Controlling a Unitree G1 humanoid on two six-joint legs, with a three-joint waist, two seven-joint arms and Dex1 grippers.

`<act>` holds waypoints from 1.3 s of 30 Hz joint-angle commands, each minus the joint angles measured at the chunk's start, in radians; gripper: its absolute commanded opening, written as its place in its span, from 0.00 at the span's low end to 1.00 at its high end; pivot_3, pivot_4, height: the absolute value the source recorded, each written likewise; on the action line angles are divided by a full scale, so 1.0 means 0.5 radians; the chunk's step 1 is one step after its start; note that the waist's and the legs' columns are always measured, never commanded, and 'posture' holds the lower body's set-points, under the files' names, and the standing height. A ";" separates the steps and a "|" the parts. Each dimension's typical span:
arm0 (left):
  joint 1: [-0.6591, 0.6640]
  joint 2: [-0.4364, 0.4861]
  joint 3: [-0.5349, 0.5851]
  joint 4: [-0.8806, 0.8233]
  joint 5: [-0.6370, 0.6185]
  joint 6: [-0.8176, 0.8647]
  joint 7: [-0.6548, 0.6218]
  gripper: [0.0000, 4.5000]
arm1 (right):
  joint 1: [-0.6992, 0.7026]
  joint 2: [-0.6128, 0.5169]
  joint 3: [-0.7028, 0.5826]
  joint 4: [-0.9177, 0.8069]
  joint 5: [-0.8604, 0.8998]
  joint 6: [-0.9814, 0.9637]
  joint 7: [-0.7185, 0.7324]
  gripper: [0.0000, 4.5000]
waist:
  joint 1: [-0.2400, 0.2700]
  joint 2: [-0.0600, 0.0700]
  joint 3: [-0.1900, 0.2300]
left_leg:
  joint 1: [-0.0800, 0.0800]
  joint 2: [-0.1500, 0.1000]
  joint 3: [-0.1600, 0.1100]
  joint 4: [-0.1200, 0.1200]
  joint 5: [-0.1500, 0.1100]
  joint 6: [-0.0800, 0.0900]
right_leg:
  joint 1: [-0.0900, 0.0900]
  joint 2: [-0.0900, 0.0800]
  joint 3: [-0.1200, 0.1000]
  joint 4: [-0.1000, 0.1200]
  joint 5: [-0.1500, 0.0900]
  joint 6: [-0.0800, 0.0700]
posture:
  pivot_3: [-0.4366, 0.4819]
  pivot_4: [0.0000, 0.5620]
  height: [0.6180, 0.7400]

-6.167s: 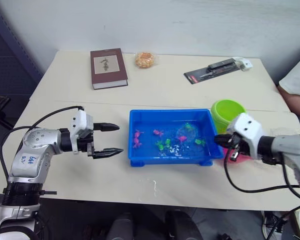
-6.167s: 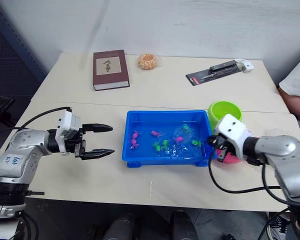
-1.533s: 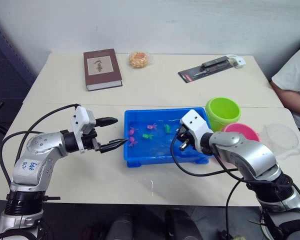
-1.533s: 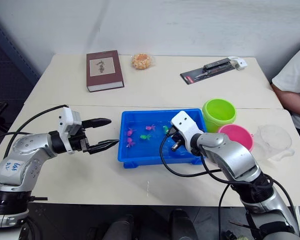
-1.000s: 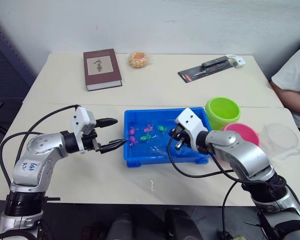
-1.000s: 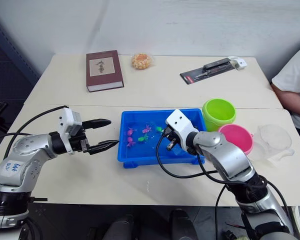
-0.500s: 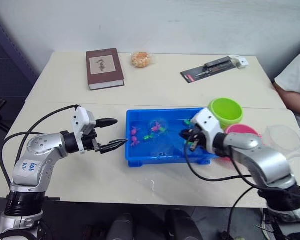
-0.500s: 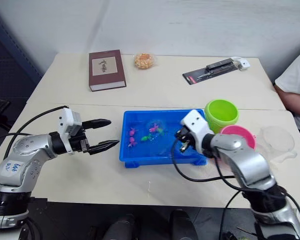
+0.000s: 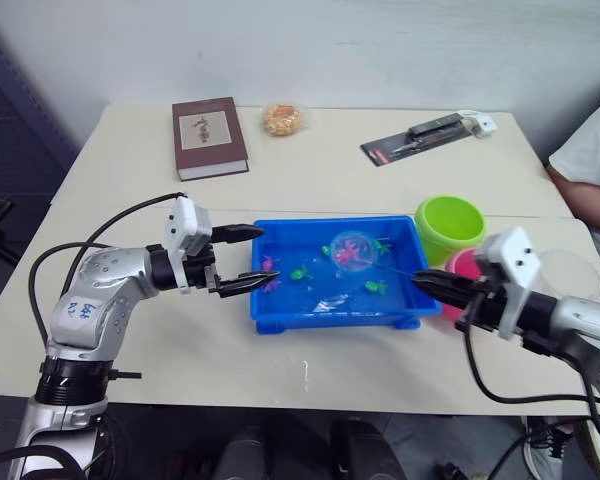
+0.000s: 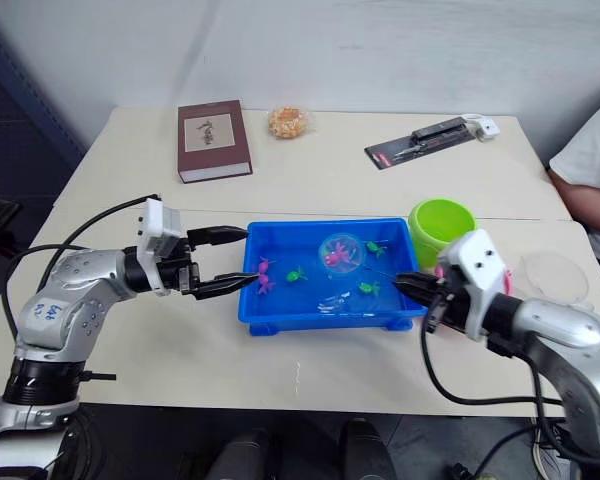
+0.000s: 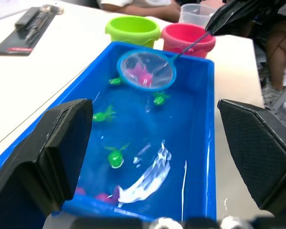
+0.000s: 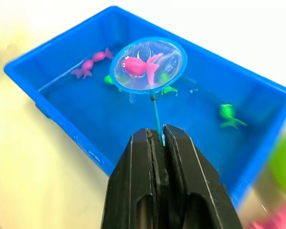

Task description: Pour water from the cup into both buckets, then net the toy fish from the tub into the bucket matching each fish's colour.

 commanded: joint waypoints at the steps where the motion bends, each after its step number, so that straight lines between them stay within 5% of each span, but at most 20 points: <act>1: -0.126 -0.048 -0.078 0.045 -0.039 -0.019 -0.102 1.00 | 0.241 -0.017 -0.498 -0.137 0.162 -0.006 0.087 0.00 | 0.021 0.000 0.000 | 0.000 0.000 0.000 0.000 0.000 0.000 | 0.001 0.001 0.000 0.000 0.000 0.000 | 0.48 0.27 0.99; 10: -0.311 -0.178 -0.189 0.214 -0.005 -0.064 -0.223 1.00 | 0.904 0.207 -1.098 -0.105 -0.028 -0.370 0.109 0.00 | 0.038 0.000 0.000 | 0.011 -0.004 0.002 0.000 -0.001 0.005 | 0.013 0.004 0.003 -0.003 0.001 0.002 | 0.48 0.27 0.99; 21: -0.324 -0.258 -0.229 0.223 0.012 -0.067 -0.220 1.00 | 1.111 0.529 -0.611 0.316 -1.244 -1.979 -0.179 0.00 | 0.014 0.001 0.000 | 0.013 -0.007 0.003 0.000 0.000 0.004 | 0.013 0.003 0.005 -0.003 0.001 0.002 | 0.48 0.27 0.99; 28: -0.302 -0.267 -0.219 0.185 0.003 -0.050 -0.187 1.00 | 1.170 0.424 -0.550 0.655 -2.199 -2.782 -0.730 0.00 | 0.017 0.002 -0.001 | 0.014 -0.008 0.004 0.000 0.001 0.003 | 0.013 0.003 0.005 -0.003 0.001 0.002 | 0.48 0.27 0.99; 34: -0.299 -0.277 -0.218 0.176 0.000 -0.048 -0.159 1.00 | 1.280 0.366 -0.541 0.783 -2.854 -3.121 -1.252 0.00 | 0.017 0.002 -0.001 | 0.014 -0.010 0.004 0.000 0.001 0.003 | 0.013 0.002 0.006 -0.006 0.001 0.002 | 0.48 0.27 0.99; 39: -0.300 -0.287 -0.222 0.179 0.000 -0.056 -0.149 1.00 | 1.283 0.368 -0.541 0.860 -3.002 -3.106 -1.485 0.00 | 0.013 0.002 -0.001 | 0.016 -0.010 0.004 0.000 0.002 0.001 | 0.013 0.002 0.006 -0.006 0.000 0.001 | 0.48 0.27 0.99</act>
